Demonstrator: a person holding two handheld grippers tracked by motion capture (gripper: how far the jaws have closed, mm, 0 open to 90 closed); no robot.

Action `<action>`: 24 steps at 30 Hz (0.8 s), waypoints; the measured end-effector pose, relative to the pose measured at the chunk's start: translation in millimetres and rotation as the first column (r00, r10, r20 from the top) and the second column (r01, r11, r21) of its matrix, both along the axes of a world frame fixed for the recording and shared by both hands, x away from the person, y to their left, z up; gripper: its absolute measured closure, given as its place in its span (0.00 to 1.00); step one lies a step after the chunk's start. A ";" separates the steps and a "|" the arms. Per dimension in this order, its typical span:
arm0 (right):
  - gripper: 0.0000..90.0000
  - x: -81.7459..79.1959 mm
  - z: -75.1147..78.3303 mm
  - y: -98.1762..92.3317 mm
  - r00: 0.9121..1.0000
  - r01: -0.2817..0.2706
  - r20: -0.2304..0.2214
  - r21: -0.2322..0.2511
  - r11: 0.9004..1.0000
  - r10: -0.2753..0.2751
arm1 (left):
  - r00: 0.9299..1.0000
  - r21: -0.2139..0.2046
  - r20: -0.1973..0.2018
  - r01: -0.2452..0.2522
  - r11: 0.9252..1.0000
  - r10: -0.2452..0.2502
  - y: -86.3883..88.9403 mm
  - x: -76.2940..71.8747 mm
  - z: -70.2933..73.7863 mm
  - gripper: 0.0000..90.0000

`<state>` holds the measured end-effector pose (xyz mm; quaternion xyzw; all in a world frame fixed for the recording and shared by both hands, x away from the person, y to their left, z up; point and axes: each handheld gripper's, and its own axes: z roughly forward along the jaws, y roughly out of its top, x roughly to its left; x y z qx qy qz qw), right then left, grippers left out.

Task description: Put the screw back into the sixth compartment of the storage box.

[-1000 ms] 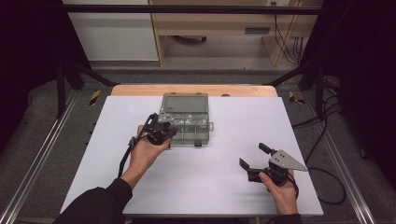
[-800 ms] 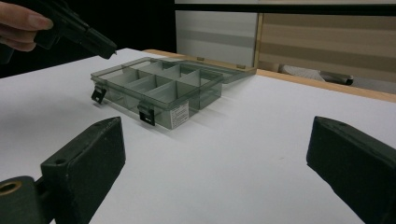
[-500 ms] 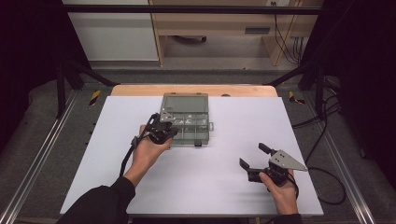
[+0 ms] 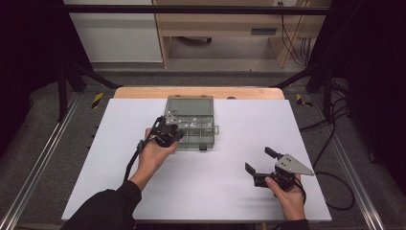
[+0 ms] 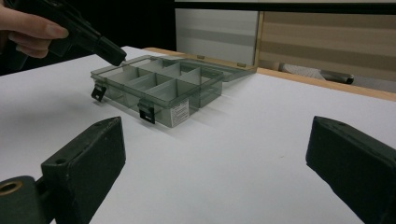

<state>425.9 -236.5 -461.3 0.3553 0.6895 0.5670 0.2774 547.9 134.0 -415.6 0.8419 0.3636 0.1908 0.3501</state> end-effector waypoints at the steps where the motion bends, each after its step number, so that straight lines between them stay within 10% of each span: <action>1: 0.05 0.0 0.0 0.1 1.000 0.000 -0.001 -0.001 1.000 0.000 | 1.000 0.004 -0.001 -0.001 1.000 0.001 1.0 0.8 -0.3 0.98; 24: 0.05 0.2 -0.2 -0.3 1.000 0.009 -0.007 -0.001 1.000 -0.009 | 0.997 -0.056 0.082 0.016 0.998 -0.012 4.2 -4.7 9.3 0.54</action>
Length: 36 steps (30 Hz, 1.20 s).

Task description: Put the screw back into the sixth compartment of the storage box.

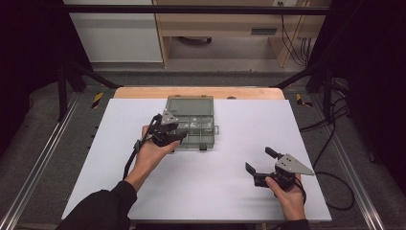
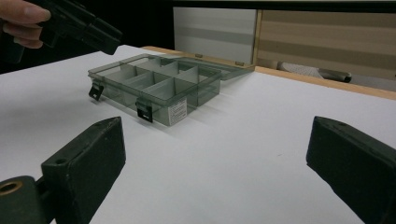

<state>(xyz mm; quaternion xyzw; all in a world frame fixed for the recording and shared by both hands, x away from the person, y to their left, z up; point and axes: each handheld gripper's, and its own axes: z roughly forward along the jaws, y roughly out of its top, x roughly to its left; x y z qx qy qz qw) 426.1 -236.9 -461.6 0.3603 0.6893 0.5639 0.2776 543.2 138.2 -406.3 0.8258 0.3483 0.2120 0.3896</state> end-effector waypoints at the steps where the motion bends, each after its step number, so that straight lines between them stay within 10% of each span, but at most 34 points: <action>1: 0.05 0.0 0.0 0.0 1.000 0.001 0.001 0.002 1.000 -0.001 | 1.000 0.002 -0.002 0.001 1.000 -0.001 -0.4 0.0 -0.4 0.53; 9: 0.05 -0.1 0.1 -0.4 1.000 0.002 0.002 0.002 1.000 -0.002 | 1.000 -0.010 -0.012 0.020 1.000 -0.020 -2.2 -0.8 -1.1 0.46; 20: 0.05 -0.1 -0.1 -0.1 1.000 0.003 0.000 0.000 1.000 -0.003 | 0.999 -0.060 -0.004 0.042 0.997 -0.042 -4.3 -2.5 -2.0 0.12; 36: 0.05 -0.4 -0.1 -0.2 1.000 0.003 -0.001 -0.002 1.000 -0.003 | 0.995 -0.095 0.049 0.093 0.991 -0.089 -5.8 -18.4 1.4 0.06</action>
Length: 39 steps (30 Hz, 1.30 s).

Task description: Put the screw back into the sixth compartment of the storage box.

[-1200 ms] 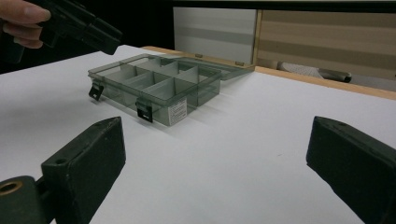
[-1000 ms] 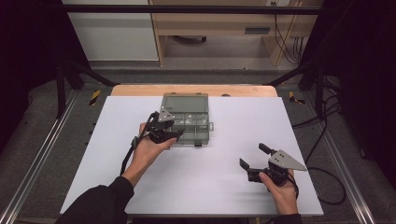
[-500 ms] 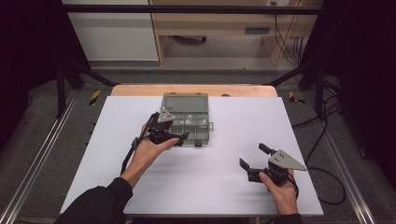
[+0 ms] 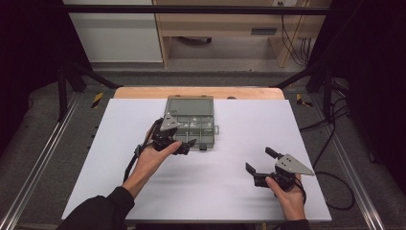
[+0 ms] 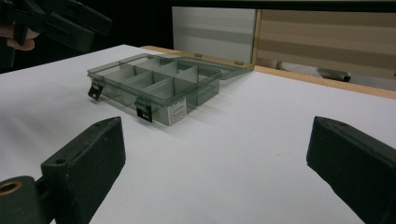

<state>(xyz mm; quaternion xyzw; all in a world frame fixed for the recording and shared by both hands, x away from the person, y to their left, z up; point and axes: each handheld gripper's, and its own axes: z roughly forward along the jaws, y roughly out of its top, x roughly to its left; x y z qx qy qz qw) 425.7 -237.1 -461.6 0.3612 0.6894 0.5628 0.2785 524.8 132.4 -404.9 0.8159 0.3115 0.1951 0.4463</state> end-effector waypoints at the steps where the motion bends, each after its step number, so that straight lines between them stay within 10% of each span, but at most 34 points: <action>1: 0.05 0.0 0.0 0.0 1.000 0.000 0.000 0.000 1.000 0.000 | 1.000 -0.002 -0.003 0.004 1.000 -0.004 0.7 -1.6 0.2 0.06; 39: 0.04 -3.0 1.7 1.6 1.000 -0.015 0.004 0.008 1.000 0.015 | 0.981 -0.147 0.175 0.107 0.983 -0.081 57.2 -83.4 3.1 0.04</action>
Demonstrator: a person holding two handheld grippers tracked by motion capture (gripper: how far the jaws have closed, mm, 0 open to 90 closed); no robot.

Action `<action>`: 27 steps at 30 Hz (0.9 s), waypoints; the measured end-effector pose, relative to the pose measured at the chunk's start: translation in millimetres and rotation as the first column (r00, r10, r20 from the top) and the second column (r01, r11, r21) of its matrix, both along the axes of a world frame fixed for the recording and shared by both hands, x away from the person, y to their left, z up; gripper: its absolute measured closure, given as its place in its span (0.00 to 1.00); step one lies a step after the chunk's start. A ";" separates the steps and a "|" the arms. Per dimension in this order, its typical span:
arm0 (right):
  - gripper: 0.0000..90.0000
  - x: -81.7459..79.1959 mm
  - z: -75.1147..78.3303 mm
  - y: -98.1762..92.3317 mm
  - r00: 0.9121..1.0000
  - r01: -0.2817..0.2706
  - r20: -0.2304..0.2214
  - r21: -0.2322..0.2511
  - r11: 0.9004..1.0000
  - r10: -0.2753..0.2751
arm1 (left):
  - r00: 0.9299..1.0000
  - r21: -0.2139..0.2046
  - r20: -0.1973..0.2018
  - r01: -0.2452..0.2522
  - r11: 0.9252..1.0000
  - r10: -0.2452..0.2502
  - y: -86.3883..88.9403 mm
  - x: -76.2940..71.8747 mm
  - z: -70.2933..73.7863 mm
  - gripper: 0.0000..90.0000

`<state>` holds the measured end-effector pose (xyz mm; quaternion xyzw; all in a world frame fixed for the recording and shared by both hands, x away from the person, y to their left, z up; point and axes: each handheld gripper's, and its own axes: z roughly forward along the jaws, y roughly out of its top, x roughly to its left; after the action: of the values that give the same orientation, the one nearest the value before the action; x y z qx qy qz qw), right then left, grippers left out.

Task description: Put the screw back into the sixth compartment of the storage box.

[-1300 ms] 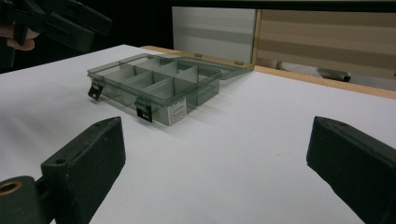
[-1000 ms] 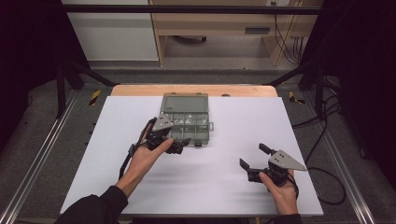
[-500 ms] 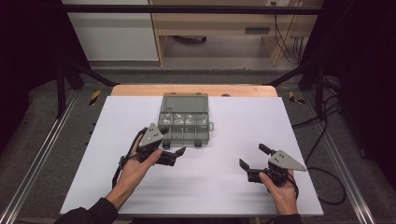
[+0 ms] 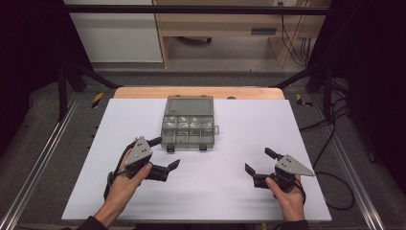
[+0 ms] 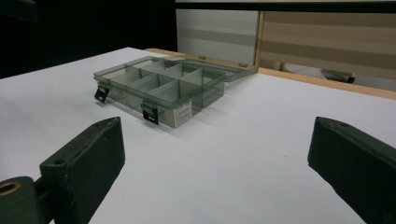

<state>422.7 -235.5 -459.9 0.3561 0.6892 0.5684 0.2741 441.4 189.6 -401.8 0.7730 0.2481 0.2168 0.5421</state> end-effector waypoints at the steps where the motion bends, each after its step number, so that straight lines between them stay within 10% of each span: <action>1: 0.04 -0.3 0.0 0.6 1.000 0.004 -0.002 -0.002 1.000 -0.004 | 1.000 0.001 0.000 0.001 1.000 -0.001 2.1 -2.0 0.0 0.04; 27: 0.04 -6.7 5.3 -3.5 1.000 0.015 0.010 0.015 1.000 -0.015 | 0.991 -0.095 0.069 -0.111 0.989 0.118 72.8 -18.8 7.6 0.03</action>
<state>416.0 -239.0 -454.6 0.3602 0.6810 0.5732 0.2792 422.6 262.4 -394.2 0.7235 0.2814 0.2647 0.5721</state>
